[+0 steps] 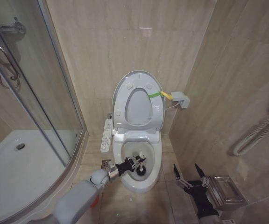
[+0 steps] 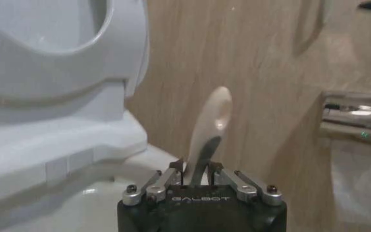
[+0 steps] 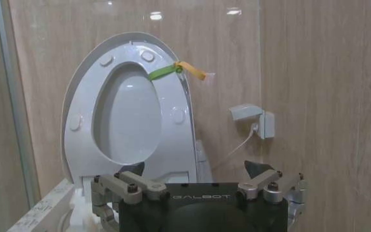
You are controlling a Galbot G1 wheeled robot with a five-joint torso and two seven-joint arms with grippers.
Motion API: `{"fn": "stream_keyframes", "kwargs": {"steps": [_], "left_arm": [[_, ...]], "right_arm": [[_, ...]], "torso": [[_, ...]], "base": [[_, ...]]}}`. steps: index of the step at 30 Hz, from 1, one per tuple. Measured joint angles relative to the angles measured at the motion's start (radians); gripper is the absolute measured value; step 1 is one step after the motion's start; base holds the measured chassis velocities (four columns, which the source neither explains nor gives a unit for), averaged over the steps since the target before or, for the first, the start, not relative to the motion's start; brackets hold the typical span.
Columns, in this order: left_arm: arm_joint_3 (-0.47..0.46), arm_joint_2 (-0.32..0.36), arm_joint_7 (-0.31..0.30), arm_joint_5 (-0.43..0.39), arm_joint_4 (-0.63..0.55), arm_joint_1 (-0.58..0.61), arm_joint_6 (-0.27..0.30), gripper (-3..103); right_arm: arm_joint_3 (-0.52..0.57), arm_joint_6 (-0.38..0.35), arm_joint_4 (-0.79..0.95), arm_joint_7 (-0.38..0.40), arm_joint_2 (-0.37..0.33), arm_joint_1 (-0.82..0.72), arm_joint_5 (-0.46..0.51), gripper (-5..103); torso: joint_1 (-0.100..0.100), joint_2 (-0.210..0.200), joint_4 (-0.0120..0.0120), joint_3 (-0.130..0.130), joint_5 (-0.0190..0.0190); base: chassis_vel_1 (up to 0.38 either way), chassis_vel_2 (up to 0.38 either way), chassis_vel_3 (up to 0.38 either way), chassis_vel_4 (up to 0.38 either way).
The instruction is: Open the toilet lid, clean the toilet bowl with a toilet brush, close the toilet lid, and flush.
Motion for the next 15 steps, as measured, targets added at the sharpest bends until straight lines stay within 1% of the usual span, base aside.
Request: {"fn": "stream_keyframes", "kwargs": {"steps": [1,2,3,4,7,9,11,12,14,15], "left_arm": [[0.002,-0.019,0.007,0.0,0.041,-0.014,-0.006,19],[0.002,-0.019,0.007,0.0,0.041,-0.014,-0.006,19],[0.002,-0.032,0.012,0.0,0.069,-0.028,-0.01,24],[0.002,-0.042,0.017,-0.001,0.095,-0.039,-0.012,24],[0.002,-0.044,0.018,-0.006,0.099,-0.044,-0.012,24],[0.003,-0.024,0.016,-0.014,0.052,-0.035,0.0,24],[0.01,0.005,0.005,-0.031,-0.034,-0.02,0.027,24],[0.01,0.005,0.005,-0.031,-0.034,-0.02,0.027,24],[0.016,0.045,-0.018,-0.064,-0.152,0.004,0.074,24],[0.016,0.059,-0.028,-0.073,-0.193,0.013,0.091,24]], "right_arm": [[0.0,0.0,0.0,0.0,0.0,0.0,0.0,100],[0.0,0.0,0.0,0.0,0.0,0.0,0.0,100],[0.0,0.0,0.0,0.0,0.0,0.0,0.0,100],[0.0,0.0,0.0,0.0,0.0,0.0,0.0,100],[0.0,0.0,0.0,0.0,0.0,0.0,0.0,100],[0.0,0.0,0.0,0.0,0.0,0.0,0.0,100],[0.0,0.0,0.0,0.0,0.0,0.0,0.0,100],[0.0,0.0,0.0,0.0,0.0,0.0,0.0,100],[0.0,0.0,0.0,0.0,0.0,0.0,0.0,100],[0.0,0.0,0.0,0.0,0.0,0.0,0.0,100]], "torso": [[0.0,0.0,-0.0001,0.0,-0.0006],[0.0,0.0,-0.0001,0.0,-0.0006],[0.0,0.0,-0.0005,0.0,-0.0005],[0.0,0.0,-0.0005,0.0,0.0001],[0.0,0.0,-0.0006,0.0,-0.0005],[0.0,0.0,-0.0002,0.0,-0.0002],[0.0,0.0,-0.0003,0.0,-0.0004],[0.0,0.0,-0.0003,0.0,-0.0004],[0.0,0.0,-0.0004,0.0,-0.0004],[0.0,0.0,-0.0003,0.0,-0.0003]], "base": [[0.0,0.0,0.0,0.0],[0.0,0.0,0.0,0.0],[0.0,0.0,0.0,0.0],[0.0,0.0,0.0,0.0],[0.0,0.0,0.0,0.0],[0.0,0.0,0.0,0.0],[0.0,0.0,0.0,0.0],[0.0,0.0,0.0,0.0],[0.0,0.0,0.0,0.0],[0.0,0.0,0.0,0.0]]}}
